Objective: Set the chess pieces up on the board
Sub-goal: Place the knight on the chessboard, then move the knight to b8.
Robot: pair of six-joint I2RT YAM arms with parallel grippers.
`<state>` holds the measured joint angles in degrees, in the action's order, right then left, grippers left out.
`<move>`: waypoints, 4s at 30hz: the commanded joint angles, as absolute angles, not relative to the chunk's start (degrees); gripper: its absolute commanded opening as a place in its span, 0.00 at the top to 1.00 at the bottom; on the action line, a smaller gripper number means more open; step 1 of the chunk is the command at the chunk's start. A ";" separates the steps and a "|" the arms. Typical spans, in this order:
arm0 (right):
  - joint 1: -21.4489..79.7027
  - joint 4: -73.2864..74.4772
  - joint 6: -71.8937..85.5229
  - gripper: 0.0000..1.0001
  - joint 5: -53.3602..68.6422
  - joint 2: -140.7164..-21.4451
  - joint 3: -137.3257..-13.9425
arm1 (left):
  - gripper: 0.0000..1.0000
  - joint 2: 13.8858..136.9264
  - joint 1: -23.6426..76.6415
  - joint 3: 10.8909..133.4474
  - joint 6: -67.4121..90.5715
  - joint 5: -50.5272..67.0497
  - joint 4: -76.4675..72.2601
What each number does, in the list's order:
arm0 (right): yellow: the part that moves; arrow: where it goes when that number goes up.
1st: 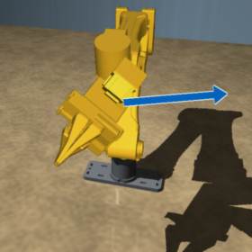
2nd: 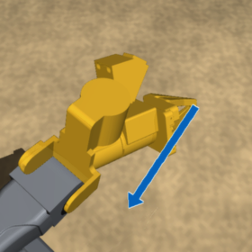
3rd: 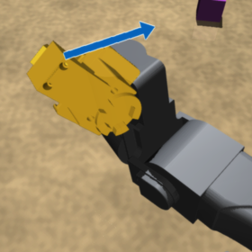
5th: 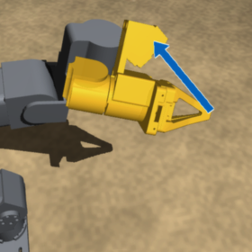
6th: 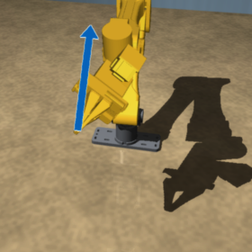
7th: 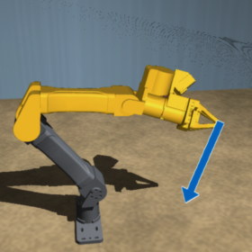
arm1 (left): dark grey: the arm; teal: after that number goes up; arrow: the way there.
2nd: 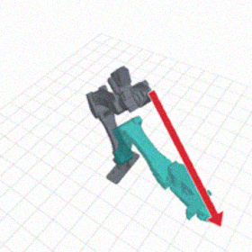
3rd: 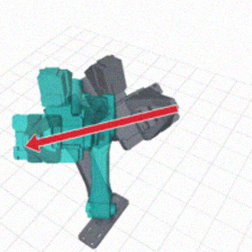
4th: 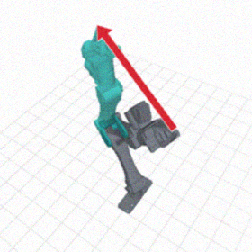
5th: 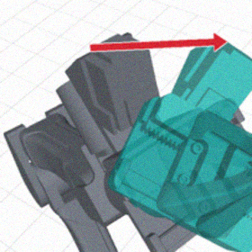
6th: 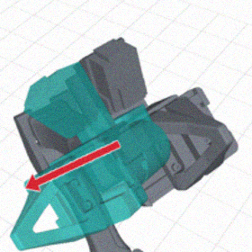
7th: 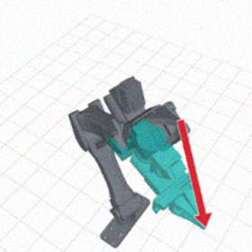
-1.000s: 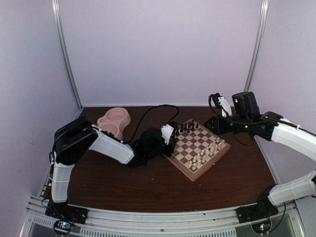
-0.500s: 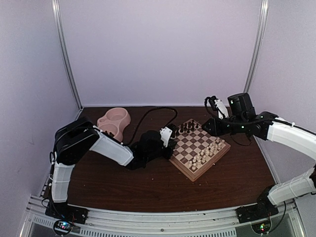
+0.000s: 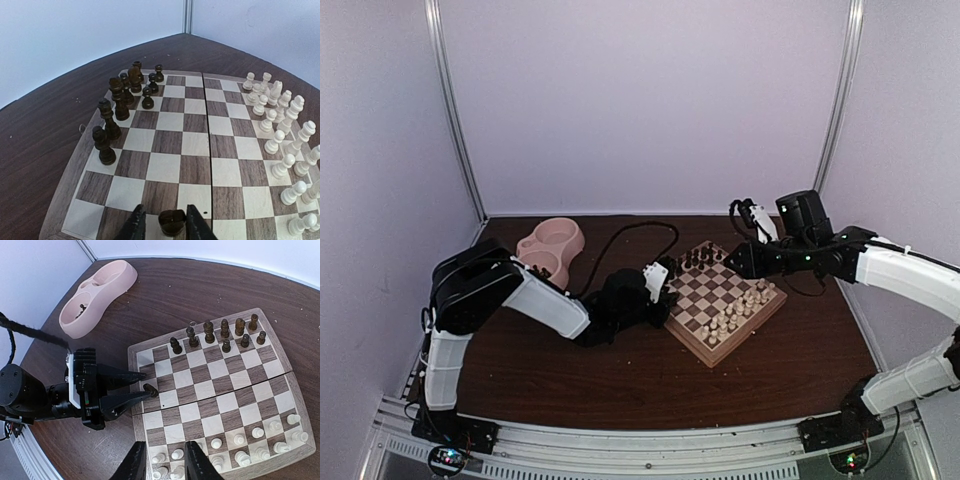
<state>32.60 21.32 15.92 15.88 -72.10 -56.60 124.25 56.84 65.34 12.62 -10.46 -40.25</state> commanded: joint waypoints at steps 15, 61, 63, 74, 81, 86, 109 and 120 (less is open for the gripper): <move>32.23 21.63 16.52 0.71 17.35 -74.10 -58.06 | 0.48 114.30 57.14 66.32 14.75 -8.58 -21.18; 32.08 24.51 13.85 0.62 8.26 -71.70 -57.57 | 0.54 123.13 52.47 98.86 19.96 6.14 27.58; 32.07 24.20 13.73 0.63 7.74 -70.94 -57.11 | 0.54 124.48 52.58 100.02 19.87 6.41 27.61; 32.08 24.96 13.27 0.62 7.20 -70.12 -56.44 | 0.61 130.73 52.65 107.17 19.30 6.75 30.27; 32.04 25.36 13.18 0.62 7.55 -70.95 -56.77 | 0.73 132.30 52.60 108.74 19.17 4.79 30.65; 32.08 25.23 13.27 0.62 7.73 -71.28 -56.94 | 0.85 132.30 52.65 109.44 18.64 4.00 31.29; 31.90 26.19 12.62 0.63 7.17 -70.84 -57.30 | 0.86 129.81 46.89 108.90 17.71 3.26 27.01; 31.90 26.87 12.04 0.63 6.99 -71.02 -58.35 | 0.86 131.46 45.78 109.23 16.97 4.31 23.16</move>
